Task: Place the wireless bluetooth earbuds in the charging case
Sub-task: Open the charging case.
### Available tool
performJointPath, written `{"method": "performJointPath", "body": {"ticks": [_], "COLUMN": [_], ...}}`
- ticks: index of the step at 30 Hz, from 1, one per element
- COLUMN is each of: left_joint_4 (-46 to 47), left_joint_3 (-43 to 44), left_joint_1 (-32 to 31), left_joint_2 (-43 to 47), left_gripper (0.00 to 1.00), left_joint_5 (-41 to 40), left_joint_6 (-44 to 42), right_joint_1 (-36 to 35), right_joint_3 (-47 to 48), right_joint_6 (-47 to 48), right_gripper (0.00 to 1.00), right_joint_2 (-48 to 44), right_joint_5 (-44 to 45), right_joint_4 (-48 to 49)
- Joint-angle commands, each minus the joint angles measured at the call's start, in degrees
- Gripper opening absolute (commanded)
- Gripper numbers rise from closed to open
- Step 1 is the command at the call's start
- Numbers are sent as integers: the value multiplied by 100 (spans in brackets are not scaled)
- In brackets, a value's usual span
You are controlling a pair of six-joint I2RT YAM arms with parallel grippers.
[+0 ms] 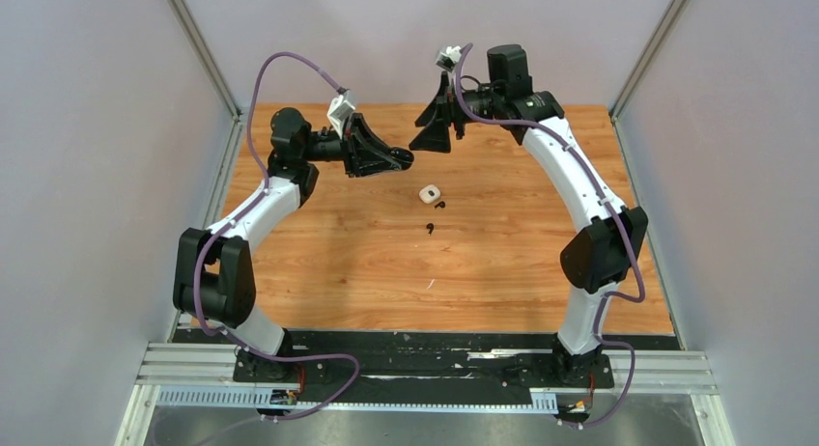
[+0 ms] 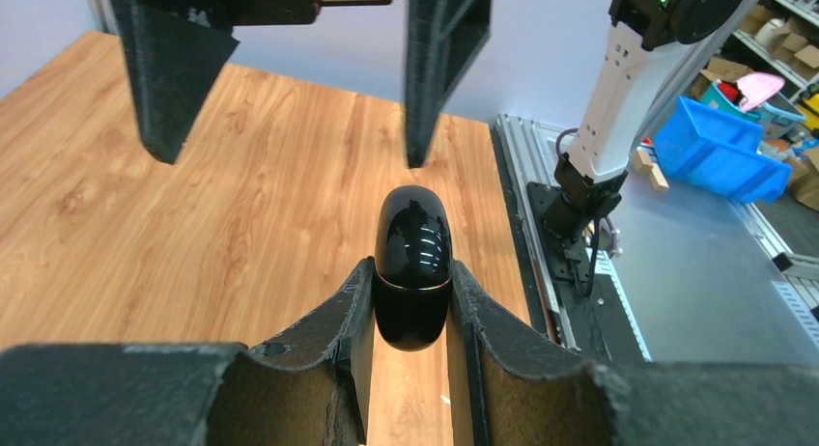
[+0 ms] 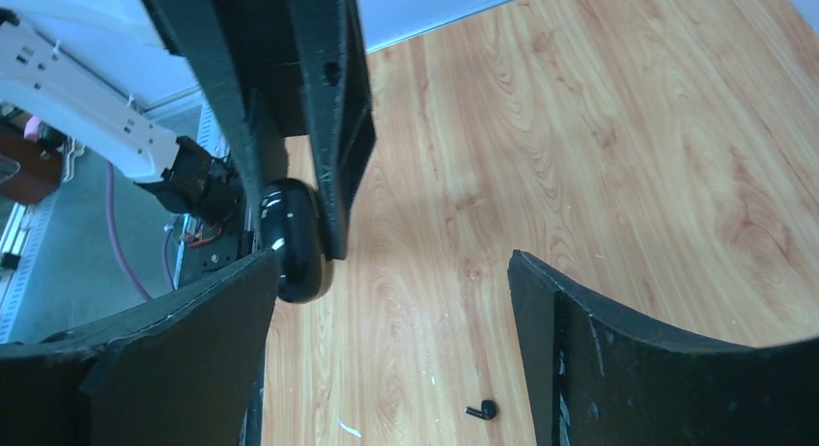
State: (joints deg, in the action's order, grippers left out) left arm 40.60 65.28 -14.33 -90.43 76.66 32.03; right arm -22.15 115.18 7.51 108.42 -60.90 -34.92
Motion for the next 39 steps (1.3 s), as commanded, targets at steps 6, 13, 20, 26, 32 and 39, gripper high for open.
{"method": "performJointPath", "body": {"ticks": [6, 13, 20, 26, 32, 39], "left_joint_4": [83, 163, 172, 228, 196, 194], "left_joint_3": [60, 124, 162, 141, 47, 97], "left_joint_1": [-17, -17, -17, -25, -26, -26], "left_joint_2": [19, 58, 76, 111, 144, 158], "left_gripper": [0, 0, 0, 0, 0, 0], "left_joint_5": [-128, -55, -4, 63, 183, 145], "left_joint_6": [216, 338, 381, 376, 240, 238], "right_joint_1": [-202, -307, -298, -295, -168, -182], "right_joint_3": [-48, 55, 180, 232, 621, 400], "right_joint_6": [603, 656, 673, 657, 278, 319], "right_gripper": [88, 86, 84, 82, 81, 76], "right_joint_2": [-288, -86, 63, 121, 237, 159], "right_joint_5": [-658, -290, -115, 520, 576, 484], "right_joint_4": [-260, -341, -345, -305, -90, -84]}}
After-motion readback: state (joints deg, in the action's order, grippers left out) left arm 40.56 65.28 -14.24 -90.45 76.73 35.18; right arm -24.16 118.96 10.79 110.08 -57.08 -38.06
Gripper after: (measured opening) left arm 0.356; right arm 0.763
